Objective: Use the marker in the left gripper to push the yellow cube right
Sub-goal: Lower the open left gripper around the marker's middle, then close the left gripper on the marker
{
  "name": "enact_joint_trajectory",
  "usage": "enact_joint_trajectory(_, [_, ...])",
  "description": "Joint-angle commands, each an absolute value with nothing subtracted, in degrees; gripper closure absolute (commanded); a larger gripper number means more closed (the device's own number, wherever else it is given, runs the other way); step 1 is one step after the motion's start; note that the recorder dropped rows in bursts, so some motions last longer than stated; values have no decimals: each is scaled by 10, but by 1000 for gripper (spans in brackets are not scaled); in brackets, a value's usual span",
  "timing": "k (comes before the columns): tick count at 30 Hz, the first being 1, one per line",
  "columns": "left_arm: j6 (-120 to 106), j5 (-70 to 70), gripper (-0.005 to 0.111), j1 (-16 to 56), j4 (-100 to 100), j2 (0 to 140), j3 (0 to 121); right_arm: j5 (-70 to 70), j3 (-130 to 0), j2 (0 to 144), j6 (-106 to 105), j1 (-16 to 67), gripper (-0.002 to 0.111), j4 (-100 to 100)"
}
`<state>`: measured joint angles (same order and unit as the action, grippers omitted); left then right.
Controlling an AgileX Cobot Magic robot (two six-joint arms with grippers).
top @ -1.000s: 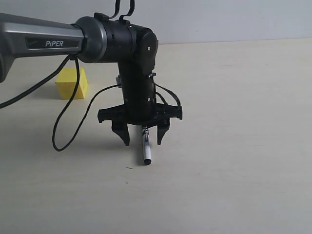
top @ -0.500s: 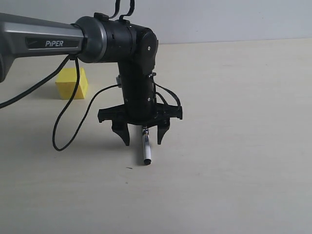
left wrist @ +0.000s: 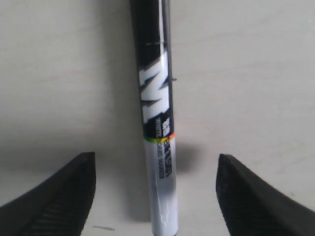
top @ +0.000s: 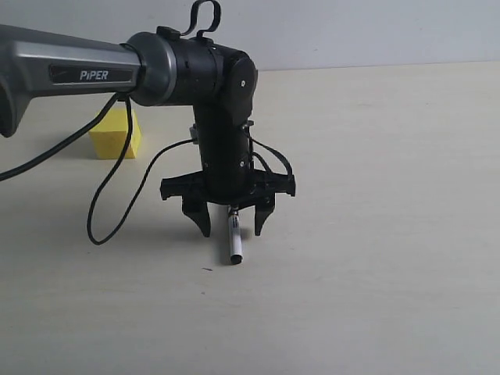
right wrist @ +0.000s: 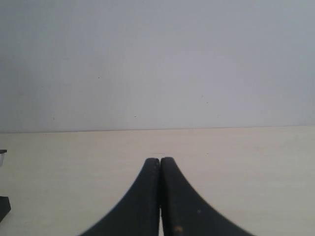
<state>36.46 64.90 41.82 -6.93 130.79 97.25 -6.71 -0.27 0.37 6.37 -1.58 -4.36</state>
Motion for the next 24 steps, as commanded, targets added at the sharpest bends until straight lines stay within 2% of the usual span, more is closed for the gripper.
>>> enact_joint_trajectory(1, [364,643,40,420,-64,1307,975,-61,0,0,63,-19,108,-44])
enact_joint_trajectory(3, [364,642,40,420,-64,1307,975,-61,0,0,63,-19,108,-44])
enact_joint_trajectory(5, [364,641,47,420,-64,1307,975,-61,0,0,63,-19,108,-44])
enact_joint_trajectory(9, [364,644,73,420,-64,1307,975,-61,0,0,63,-19,108,-44])
enact_joint_trajectory(11, [364,648,82,420,-65,1307,975,-61,0,0,63,-19,108,-44])
enact_joint_trajectory(13, [364,649,82,420,-65,1307,975,-61,0,0,63,-19,108,-44])
enact_joint_trajectory(21, [364,649,65,420,-65,1307,975,-61,0,0,63,-19,108,-44])
enact_joint_trajectory(24, [364,649,63,420,-65,1307,975,-61,0,0,63,-19,108,-44])
